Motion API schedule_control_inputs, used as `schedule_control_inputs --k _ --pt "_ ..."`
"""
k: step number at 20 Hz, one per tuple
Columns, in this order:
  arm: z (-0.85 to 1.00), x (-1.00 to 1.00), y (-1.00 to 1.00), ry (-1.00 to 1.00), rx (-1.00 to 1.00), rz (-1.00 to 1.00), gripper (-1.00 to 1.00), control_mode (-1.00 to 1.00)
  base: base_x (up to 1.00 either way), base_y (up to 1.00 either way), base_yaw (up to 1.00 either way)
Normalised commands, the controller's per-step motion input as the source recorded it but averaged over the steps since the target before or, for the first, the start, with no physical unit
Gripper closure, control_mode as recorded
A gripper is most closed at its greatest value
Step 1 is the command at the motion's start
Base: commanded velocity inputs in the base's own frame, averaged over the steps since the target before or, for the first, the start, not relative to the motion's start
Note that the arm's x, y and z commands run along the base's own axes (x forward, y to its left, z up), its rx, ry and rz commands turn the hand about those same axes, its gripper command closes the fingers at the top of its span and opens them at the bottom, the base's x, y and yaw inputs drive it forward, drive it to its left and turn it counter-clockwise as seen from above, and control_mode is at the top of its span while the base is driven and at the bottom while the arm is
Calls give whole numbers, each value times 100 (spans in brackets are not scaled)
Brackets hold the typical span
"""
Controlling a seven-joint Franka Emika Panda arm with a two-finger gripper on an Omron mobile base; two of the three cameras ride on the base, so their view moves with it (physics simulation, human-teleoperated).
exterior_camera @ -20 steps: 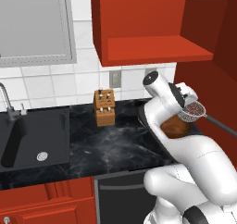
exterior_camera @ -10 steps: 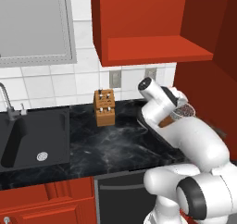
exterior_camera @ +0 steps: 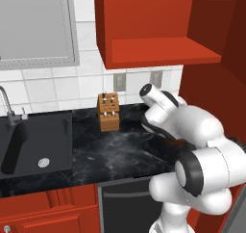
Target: Open the cabinet and setup a tea strainer by placing it in the bowl upright.
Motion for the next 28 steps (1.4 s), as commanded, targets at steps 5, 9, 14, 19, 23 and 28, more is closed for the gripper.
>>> schedule_control_inputs --k 5,9,14,19,23,28 --pt "-27 44 0 1 0 -1 100 -100 0 0 0" --pt "-25 31 0 3 0 0 100 -100 0 0 0" --pt "-28 19 0 2 0 0 100 -100 0 0 0" --pt "-26 19 0 2 0 0 100 -100 0 0 0" --pt "-24 16 0 0 0 0 100 -100 0 0 0" --pt "-29 14 0 0 0 0 100 -100 0 0 0"
